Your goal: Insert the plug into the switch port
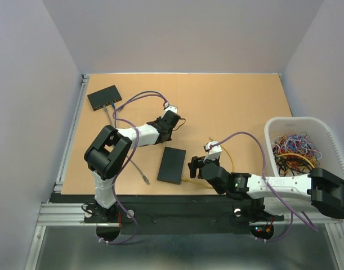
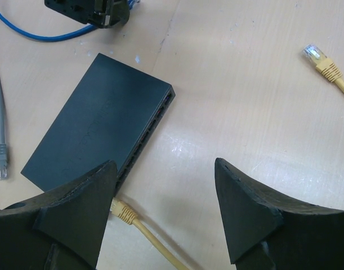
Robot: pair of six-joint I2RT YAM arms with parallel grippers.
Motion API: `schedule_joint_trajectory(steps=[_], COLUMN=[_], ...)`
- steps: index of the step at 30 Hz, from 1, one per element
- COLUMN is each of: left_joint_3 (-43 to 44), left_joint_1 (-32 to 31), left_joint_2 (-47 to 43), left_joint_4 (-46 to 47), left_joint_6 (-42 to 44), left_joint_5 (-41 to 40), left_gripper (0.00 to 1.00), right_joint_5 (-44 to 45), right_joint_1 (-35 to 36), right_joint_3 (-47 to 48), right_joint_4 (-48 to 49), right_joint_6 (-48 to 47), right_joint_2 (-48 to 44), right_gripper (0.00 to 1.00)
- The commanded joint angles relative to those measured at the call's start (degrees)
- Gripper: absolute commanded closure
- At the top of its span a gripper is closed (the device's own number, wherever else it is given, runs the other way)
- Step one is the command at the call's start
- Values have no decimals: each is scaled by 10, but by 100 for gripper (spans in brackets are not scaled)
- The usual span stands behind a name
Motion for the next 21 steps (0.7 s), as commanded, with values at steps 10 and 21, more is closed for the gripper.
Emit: schedule_joint_trajectory(steps=[10, 21], left_joint_3=[7, -86], left_joint_1=[27, 26], left_joint_2=[-33, -333], left_joint_4=[8, 122], left_joint_6=[-6, -52], left_joint_5=[57, 298], left_gripper=[98, 100], right_joint_5=[26, -1], right_joint_1=[1, 0], right_joint_3=[-6, 58], right_joint_4=[15, 41], right_joint_6=[8, -71], right_joint_2=[-20, -95], right_gripper=[27, 28])
